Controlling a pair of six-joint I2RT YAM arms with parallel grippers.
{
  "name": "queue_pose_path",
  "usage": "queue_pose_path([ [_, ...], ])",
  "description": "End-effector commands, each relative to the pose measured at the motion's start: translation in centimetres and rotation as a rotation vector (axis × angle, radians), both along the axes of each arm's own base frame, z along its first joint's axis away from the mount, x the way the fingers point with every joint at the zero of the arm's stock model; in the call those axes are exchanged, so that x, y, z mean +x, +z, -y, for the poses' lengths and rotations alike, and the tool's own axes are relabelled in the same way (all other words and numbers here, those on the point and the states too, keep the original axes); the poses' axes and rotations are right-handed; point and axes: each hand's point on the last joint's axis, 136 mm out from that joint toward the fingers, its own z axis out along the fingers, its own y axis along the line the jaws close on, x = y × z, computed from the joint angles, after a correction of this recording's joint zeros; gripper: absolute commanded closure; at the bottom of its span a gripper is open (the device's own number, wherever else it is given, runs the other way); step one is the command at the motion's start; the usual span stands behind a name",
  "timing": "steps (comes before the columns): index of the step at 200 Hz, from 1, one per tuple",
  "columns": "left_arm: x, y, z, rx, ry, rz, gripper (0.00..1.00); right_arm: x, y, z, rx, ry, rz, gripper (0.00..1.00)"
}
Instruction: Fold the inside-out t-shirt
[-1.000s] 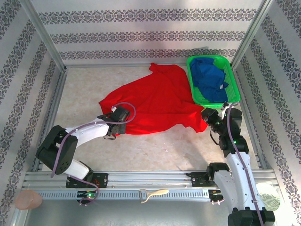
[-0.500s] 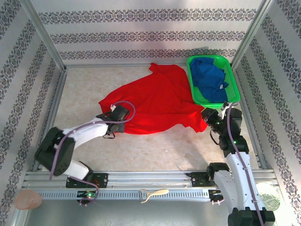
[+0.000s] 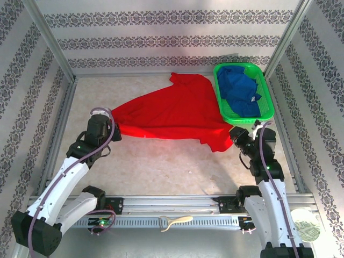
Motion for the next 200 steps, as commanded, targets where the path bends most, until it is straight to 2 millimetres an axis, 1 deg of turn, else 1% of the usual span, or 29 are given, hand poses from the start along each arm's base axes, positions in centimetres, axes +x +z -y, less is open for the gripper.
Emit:
queue_pose_path([
  [1,-2.0,-3.0,0.1,-0.069,0.019,-0.099,0.97,-1.0,-2.2,-0.9,0.027,0.013,-0.05,1.0],
  [12,-2.7,-4.4,0.1,-0.104,0.044,-0.125,0.98,-1.4,-3.4,-1.3,0.022,0.012,-0.073,1.0],
  [26,-3.6,-6.1,-0.5,-0.126,0.099,-0.149,0.97,-1.6,-4.9,-1.6,0.013,0.003,-0.1,1.0],
  [35,-4.1,-7.2,-0.9,-0.125,0.129,-0.166,0.93,-1.4,-5.5,-1.7,-0.001,-0.003,-0.112,1.0],
  [48,-4.7,-8.5,-1.6,-0.12,0.171,-0.18,0.86,-0.7,-5.8,-1.5,-0.028,-0.017,-0.12,1.0],
  [55,-4.9,-9.1,-1.9,-0.116,0.186,-0.186,0.79,-0.2,-5.6,-1.4,-0.044,-0.017,-0.114,0.88],
  [64,-5.1,-9.6,-2.1,-0.11,0.2,-0.193,0.64,0.7,-4.8,-1.4,-0.077,-0.007,-0.094,0.65],
  [70,-5.1,-9.9,-2.2,-0.103,0.202,-0.197,0.58,1.3,-4.3,-1.4,-0.107,0.003,-0.083,0.53],
  [77,-5.2,-10.1,-2.3,-0.101,0.208,-0.202,0.53,1.8,-4.2,-1.4,-0.14,0.015,-0.09,0.46],
  [88,-5.1,-9.9,-2.3,-0.099,0.209,-0.197,0.45,2.3,-3.6,-1.5,-0.181,0.041,-0.091,0.42],
  [97,-5.0,-9.5,-2.4,-0.092,0.208,-0.191,0.42,2.4,-3.5,-1.6,-0.201,0.057,-0.099,0.4],
  [111,-4.7,-8.8,-2.4,-0.078,0.194,-0.181,0.42,2.0,-3.7,-1.4,-0.21,0.053,-0.109,0.39],
  [133,-4.3,-8.6,-2.0,-0.041,0.146,-0.199,0.41,0.5,-4.8,-0.8,-0.226,0.033,-0.135,0.38],
  [168,-3.3,-10.6,-1.0,0.053,0.056,-0.309,0.41,-2.2,-7.5,0.1,-0.242,0.011,-0.213,0.38],
  [200,-2.5,-12.1,0.4,0.168,-0.001,-0.344,0.41,-3.4,-9.3,0.3,-0.227,-0.006,-0.257,0.38],
])
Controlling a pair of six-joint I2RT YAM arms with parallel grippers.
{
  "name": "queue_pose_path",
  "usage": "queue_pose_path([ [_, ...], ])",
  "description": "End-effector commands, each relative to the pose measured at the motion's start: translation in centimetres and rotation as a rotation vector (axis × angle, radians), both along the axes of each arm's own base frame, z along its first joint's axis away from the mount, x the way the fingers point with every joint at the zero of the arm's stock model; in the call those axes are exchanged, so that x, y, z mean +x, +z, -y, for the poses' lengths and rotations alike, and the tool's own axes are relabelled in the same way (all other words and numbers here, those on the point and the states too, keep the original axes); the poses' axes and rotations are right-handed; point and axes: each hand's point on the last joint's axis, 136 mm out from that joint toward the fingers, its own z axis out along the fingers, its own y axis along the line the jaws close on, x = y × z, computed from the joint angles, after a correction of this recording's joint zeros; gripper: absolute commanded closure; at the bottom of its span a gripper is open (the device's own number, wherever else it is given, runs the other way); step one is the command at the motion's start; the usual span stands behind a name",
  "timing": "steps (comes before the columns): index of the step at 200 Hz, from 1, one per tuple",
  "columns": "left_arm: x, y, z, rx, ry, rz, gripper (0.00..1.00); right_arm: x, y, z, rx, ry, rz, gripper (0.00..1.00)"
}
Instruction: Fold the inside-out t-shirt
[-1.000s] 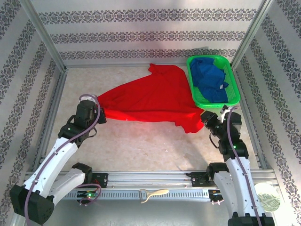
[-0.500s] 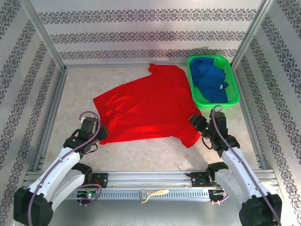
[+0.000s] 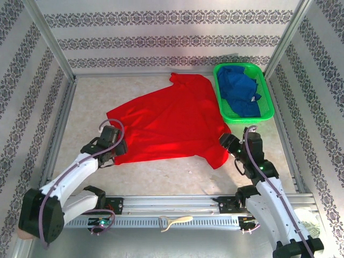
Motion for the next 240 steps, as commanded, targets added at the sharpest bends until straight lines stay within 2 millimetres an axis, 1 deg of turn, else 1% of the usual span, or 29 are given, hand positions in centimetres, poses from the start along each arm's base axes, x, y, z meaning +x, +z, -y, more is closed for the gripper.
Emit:
queue_pose_path([
  [1,1.1,0.0,0.9,0.092,-0.079,0.006,0.41,-1.5,-2.4,0.5,-0.019,-0.027,-0.078,0.38],
  [23,1.6,-0.9,1.7,0.164,-0.114,-0.021,0.39,-1.9,-2.9,0.7,-0.017,-0.036,-0.09,0.38],
  [52,2.1,-1.8,1.6,0.217,-0.1,-0.044,0.39,-2.0,-2.8,0.7,-0.023,-0.035,-0.091,0.37],
  [77,2.6,-2.1,1.3,0.239,-0.08,-0.038,0.42,-2.0,-2.8,0.7,-0.022,-0.034,-0.091,0.37],
  [104,3.0,-2.6,1.5,0.248,-0.087,-0.047,0.45,-2.0,-2.7,0.8,-0.019,-0.038,-0.09,0.37],
  [129,3.2,-3.2,1.6,0.253,-0.088,-0.054,0.53,-2.0,-2.5,0.8,-0.018,-0.04,-0.084,0.37],
  [149,3.5,-3.5,1.7,0.26,-0.097,-0.058,0.63,-1.9,-2.3,0.7,-0.016,-0.039,-0.08,0.37],
  [159,3.5,-3.5,1.6,0.267,-0.098,-0.063,0.66,-1.9,-2.2,0.7,-0.017,-0.038,-0.079,0.37],
  [170,3.6,-3.5,1.7,0.268,-0.1,-0.059,0.73,-1.9,-2.0,0.7,-0.016,-0.039,-0.075,0.37],
  [179,3.7,-3.4,1.6,0.272,-0.1,-0.056,0.81,-1.9,-2.0,0.7,-0.016,-0.038,-0.074,0.37],
  [199,3.9,-2.1,1.5,0.268,-0.093,-0.029,1.0,-1.9,-1.8,0.7,-0.016,-0.035,-0.072,0.37],
  [214,4.0,-0.2,1.5,0.252,-0.088,0.008,1.0,-2.0,-1.8,0.6,-0.017,-0.029,-0.073,0.37],
  [222,4.0,1.2,1.6,0.229,-0.088,0.041,1.0,-2.0,-1.9,0.7,-0.018,-0.028,-0.075,0.37],
  [240,3.5,3.3,1.4,0.175,-0.072,0.088,1.0,-2.1,-2.2,0.6,-0.026,-0.016,-0.086,0.37],
])
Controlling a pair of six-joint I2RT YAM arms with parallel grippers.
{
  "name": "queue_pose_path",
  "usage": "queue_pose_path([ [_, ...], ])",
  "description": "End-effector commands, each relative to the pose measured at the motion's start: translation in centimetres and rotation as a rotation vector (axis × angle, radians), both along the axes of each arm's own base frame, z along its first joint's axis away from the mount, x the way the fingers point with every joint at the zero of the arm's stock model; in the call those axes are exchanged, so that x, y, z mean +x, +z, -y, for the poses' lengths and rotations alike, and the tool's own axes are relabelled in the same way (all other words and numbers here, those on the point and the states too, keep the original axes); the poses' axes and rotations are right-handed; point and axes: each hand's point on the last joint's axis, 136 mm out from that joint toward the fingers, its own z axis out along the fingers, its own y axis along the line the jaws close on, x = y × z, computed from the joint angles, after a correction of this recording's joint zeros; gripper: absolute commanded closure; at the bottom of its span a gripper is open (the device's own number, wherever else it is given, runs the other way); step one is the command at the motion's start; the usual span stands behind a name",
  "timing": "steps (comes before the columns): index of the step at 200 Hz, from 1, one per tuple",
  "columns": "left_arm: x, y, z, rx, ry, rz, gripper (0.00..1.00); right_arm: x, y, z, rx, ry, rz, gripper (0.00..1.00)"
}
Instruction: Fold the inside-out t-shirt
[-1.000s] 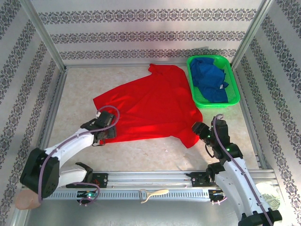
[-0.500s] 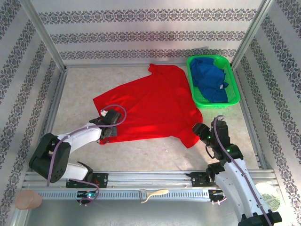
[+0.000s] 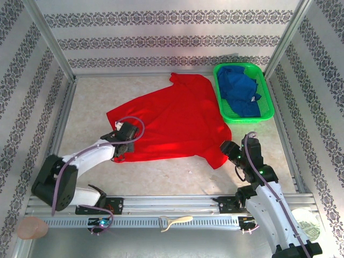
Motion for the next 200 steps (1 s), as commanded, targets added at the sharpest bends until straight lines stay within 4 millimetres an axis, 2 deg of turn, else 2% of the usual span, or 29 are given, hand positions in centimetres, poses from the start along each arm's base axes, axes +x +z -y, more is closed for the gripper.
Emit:
queue_pose_path([
  [1,-0.1,3.8,-0.2,-0.048,0.006,0.077,1.0,-0.2,0.2,-0.1,-0.015,0.014,-0.005,0.37],
  [21,-1.3,4.7,-0.6,-0.102,0.029,0.094,1.0,-0.5,-0.7,-0.1,-0.035,0.029,-0.044,0.37],
  [53,-3.0,4.9,-2.6,-0.128,0.11,0.118,1.0,-1.2,-3.0,-0.1,-0.058,0.055,-0.128,0.36],
  [71,-3.3,5.3,-3.5,-0.144,0.138,0.133,1.0,-1.5,-4.1,-0.5,-0.047,0.076,-0.16,0.35],
  [85,-3.3,5.5,-3.9,-0.147,0.148,0.137,1.0,-1.4,-4.1,-1.1,-0.031,0.092,-0.161,0.35],
  [88,-3.2,5.6,-4.0,-0.146,0.15,0.138,1.0,-1.9,-5.2,-1.1,-0.033,0.094,-0.186,0.35],
  [110,-3.0,5.9,-4.4,-0.145,0.153,0.139,1.0,-2.2,-6.1,-1.9,-0.037,0.114,-0.202,0.34],
  [171,-2.7,6.0,-4.5,-0.143,0.153,0.136,1.0,-0.7,-7.2,-3.9,-0.028,0.125,-0.17,0.35],
  [189,-2.8,5.8,-4.6,-0.145,0.157,0.134,1.0,0.0,-7.3,-4.3,-0.033,0.131,-0.163,0.38],
  [200,-2.9,5.6,-4.6,-0.147,0.158,0.132,1.0,0.5,-7.3,-4.5,-0.04,0.131,-0.159,0.45],
])
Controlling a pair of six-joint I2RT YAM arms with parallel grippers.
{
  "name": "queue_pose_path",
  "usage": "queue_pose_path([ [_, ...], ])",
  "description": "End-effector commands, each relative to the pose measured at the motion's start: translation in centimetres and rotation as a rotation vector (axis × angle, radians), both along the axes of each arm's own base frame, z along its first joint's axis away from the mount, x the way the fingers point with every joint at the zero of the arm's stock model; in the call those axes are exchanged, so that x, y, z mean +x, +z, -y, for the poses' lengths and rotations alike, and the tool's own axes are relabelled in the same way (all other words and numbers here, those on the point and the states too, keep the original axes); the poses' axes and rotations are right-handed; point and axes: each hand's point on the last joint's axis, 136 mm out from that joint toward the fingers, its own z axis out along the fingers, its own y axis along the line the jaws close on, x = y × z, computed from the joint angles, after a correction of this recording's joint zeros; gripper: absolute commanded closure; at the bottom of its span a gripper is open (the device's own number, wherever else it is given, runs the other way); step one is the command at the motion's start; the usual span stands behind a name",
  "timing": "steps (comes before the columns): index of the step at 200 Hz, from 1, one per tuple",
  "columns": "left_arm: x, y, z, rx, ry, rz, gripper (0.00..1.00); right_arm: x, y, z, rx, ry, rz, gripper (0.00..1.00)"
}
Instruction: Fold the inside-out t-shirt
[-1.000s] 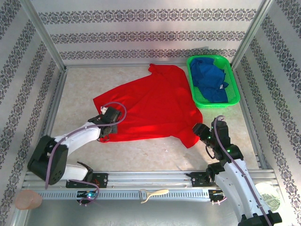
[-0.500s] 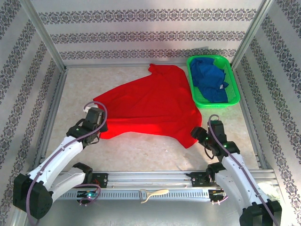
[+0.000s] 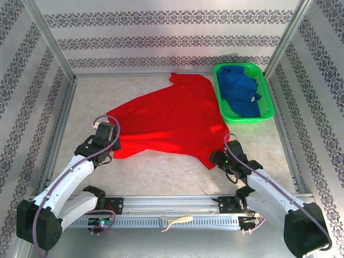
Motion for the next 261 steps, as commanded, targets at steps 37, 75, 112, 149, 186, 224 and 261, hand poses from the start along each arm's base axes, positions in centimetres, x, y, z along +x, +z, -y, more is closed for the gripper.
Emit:
queue_pose_path([
  [37,-0.6,-0.6,-0.5,0.001,0.009,-0.029,1.0,3.2,1.0,-1.0,-0.006,-0.014,0.086,0.85],
  [75,-0.4,-0.1,-0.6,-0.022,0.013,-0.016,1.0,3.8,3.7,-0.9,0.001,-0.017,0.166,1.0],
  [112,2.2,5.5,-1.1,-0.127,0.016,0.115,1.0,6.0,14.9,-0.9,0.084,-0.026,0.417,1.0],
  [149,7.4,18.2,-2.1,-0.226,-0.026,0.366,1.0,10.6,30.0,-1.1,0.186,0.041,0.641,1.0],
  [186,10.0,32.2,-4.6,-0.253,-0.031,0.612,1.0,13.2,45.0,0.3,0.241,0.072,0.867,1.0],
  [224,8.0,42.1,-6.1,-0.271,-0.004,0.849,1.0,10.5,55.2,1.4,0.279,0.082,1.053,1.0],
  [261,3.3,49.3,-5.6,-0.286,-0.007,1.043,1.0,5.4,61.5,1.8,0.302,0.091,1.217,1.0],
])
